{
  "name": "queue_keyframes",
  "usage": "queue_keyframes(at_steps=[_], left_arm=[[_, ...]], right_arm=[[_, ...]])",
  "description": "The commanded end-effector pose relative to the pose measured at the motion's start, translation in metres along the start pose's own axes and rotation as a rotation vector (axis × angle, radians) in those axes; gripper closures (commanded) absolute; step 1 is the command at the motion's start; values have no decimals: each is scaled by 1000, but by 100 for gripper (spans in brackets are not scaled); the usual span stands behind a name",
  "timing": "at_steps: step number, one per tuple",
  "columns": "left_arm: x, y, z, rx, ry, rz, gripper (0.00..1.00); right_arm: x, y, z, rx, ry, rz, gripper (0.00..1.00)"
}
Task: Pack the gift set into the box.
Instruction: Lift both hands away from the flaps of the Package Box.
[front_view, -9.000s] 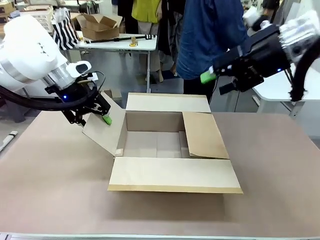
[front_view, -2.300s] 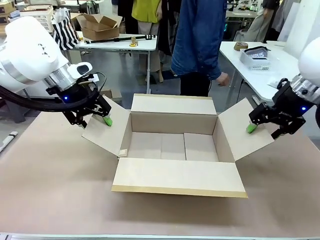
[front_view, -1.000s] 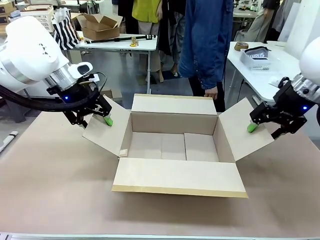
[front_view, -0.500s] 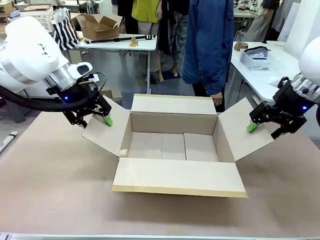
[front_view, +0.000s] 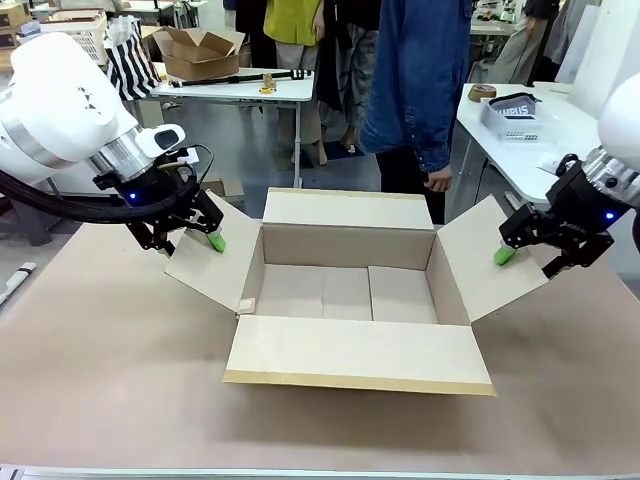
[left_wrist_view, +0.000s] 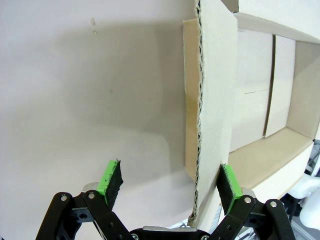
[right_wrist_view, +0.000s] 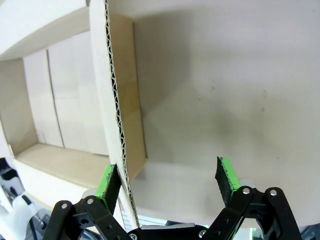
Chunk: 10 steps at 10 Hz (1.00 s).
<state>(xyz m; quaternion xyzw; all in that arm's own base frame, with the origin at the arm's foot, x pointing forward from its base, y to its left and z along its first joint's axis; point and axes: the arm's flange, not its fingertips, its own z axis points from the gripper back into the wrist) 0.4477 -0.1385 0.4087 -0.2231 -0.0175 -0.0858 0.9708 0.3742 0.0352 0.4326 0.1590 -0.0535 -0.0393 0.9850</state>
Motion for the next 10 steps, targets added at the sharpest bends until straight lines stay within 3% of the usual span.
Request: queue_keyframes(at_steps=[1, 10], left_arm=[[0, 0, 0, 2, -1, -2, 0], [0, 0, 0, 2, -1, -2, 0]], right_arm=[[0, -1, 1, 12, 1, 5, 0], [0, -1, 1, 12, 1, 5, 0]])
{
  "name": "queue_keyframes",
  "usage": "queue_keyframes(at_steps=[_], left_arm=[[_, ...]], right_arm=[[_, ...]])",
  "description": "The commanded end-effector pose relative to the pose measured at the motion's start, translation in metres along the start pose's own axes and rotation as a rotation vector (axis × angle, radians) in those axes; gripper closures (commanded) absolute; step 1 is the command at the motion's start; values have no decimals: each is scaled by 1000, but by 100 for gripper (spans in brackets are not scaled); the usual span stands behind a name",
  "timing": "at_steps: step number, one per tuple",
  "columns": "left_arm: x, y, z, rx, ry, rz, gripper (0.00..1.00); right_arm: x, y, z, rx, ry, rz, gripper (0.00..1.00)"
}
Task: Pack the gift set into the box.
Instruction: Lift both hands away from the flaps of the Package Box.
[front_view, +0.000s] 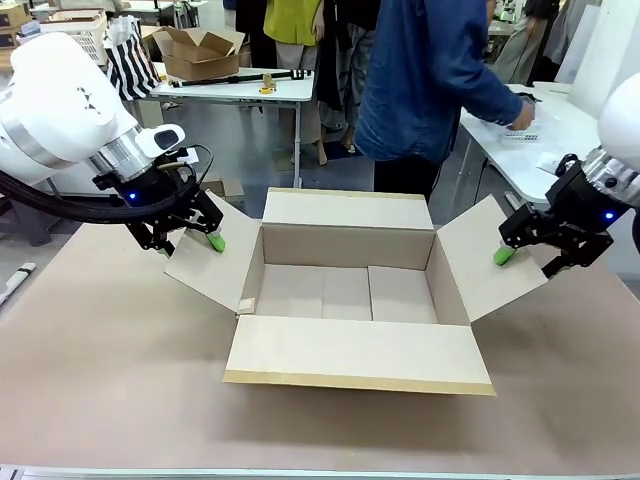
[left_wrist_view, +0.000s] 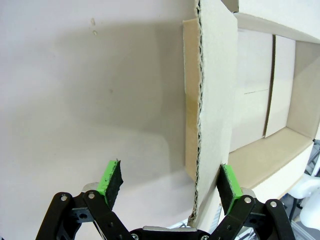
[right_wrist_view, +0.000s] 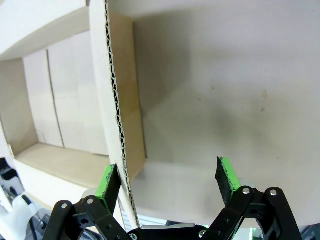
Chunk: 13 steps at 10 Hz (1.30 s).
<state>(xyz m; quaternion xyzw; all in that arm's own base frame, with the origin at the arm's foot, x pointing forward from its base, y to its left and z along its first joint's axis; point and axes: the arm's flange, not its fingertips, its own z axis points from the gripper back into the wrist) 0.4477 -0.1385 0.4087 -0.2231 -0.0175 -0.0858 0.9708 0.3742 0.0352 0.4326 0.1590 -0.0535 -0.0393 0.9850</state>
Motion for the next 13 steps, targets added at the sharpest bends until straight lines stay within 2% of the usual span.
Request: queue_keyframes(at_steps=[1, 13], left_arm=[[0, 0, 0, 2, -1, -2, 0], [0, 0, 0, 2, -1, -2, 0]], right_arm=[[0, -1, 1, 12, 1, 5, 0], [0, -1, 1, 12, 1, 5, 0]])
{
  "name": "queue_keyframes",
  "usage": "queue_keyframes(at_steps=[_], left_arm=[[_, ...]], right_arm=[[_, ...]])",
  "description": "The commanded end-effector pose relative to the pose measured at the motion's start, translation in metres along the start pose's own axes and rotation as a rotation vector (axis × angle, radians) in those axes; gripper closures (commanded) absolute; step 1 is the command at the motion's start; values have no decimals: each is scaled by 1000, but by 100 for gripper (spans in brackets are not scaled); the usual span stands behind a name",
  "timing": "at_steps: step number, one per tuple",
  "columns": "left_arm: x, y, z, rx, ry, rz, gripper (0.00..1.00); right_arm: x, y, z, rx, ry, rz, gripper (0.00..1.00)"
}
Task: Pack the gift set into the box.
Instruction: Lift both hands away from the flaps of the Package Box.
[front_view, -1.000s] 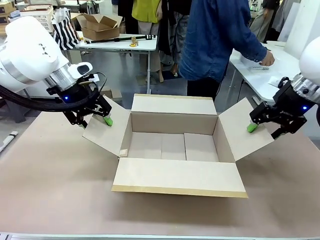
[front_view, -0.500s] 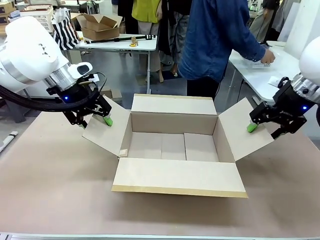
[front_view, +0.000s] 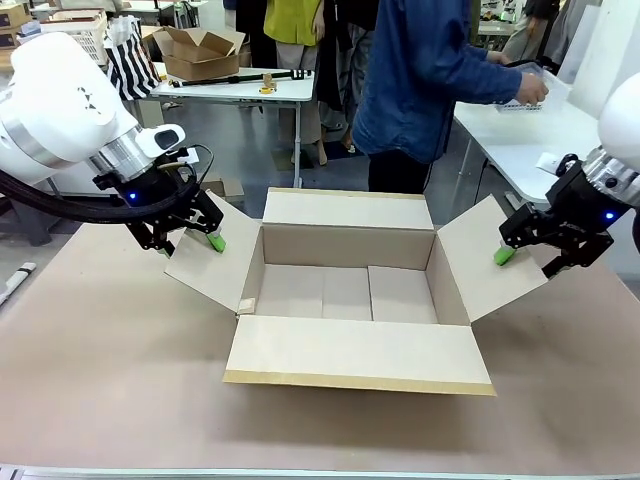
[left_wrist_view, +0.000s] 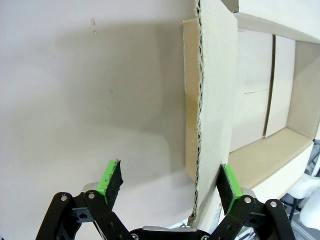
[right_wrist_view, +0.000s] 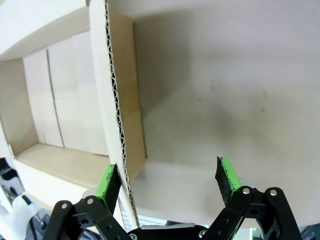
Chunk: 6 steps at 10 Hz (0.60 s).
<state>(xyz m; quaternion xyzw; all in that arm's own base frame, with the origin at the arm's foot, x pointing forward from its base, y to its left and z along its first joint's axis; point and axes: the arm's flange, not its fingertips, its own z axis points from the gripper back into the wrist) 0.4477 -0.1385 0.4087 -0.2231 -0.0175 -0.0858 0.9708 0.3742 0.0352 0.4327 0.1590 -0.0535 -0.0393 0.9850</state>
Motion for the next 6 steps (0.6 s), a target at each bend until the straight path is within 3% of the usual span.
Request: queue_keyframes(at_steps=[1, 6], left_arm=[[0, 0, 0, 2, -1, -2, 0], [0, 0, 0, 2, -1, -2, 0]], right_arm=[[0, -1, 1, 12, 1, 5, 0], [0, -1, 1, 12, 1, 5, 0]])
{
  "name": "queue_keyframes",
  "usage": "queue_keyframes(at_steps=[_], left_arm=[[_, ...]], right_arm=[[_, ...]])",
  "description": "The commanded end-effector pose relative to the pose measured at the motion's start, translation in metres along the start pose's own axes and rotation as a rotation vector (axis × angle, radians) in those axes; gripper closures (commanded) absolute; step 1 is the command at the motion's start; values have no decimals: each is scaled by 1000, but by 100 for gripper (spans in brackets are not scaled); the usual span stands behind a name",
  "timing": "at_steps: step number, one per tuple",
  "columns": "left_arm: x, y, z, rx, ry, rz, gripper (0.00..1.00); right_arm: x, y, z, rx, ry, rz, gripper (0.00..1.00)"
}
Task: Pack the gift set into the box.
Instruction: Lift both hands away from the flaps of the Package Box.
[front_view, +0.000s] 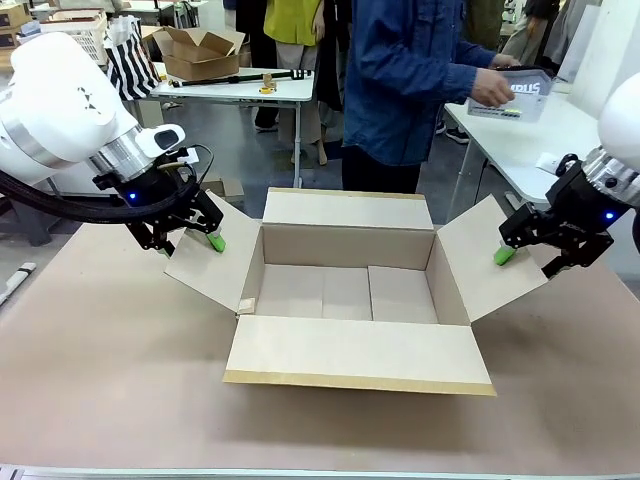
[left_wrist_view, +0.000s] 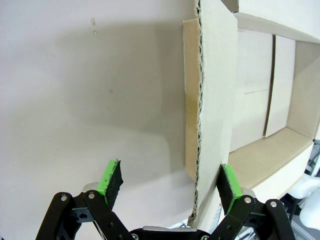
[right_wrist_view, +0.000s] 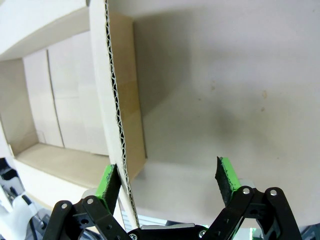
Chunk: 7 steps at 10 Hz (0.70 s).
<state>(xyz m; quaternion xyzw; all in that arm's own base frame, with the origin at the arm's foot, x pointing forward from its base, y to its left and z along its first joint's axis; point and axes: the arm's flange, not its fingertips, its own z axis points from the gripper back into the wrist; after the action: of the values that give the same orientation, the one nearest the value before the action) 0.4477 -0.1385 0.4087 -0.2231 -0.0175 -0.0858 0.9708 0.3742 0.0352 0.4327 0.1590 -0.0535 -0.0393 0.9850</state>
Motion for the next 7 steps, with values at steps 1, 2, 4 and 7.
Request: queue_keyframes(at_steps=[1, 2, 4, 7], left_arm=[[0, 0, 0, 2, -1, -2, 0], [0, 0, 0, 2, -1, -2, 0], [0, 0, 0, 2, -1, -2, 0], [0, 0, 0, 2, -1, -2, 0]], right_arm=[[0, -1, 1, 12, 1, 5, 0], [0, -1, 1, 12, 1, 5, 0], [0, -1, 1, 12, 1, 5, 0], [0, -1, 1, 12, 1, 5, 0]])
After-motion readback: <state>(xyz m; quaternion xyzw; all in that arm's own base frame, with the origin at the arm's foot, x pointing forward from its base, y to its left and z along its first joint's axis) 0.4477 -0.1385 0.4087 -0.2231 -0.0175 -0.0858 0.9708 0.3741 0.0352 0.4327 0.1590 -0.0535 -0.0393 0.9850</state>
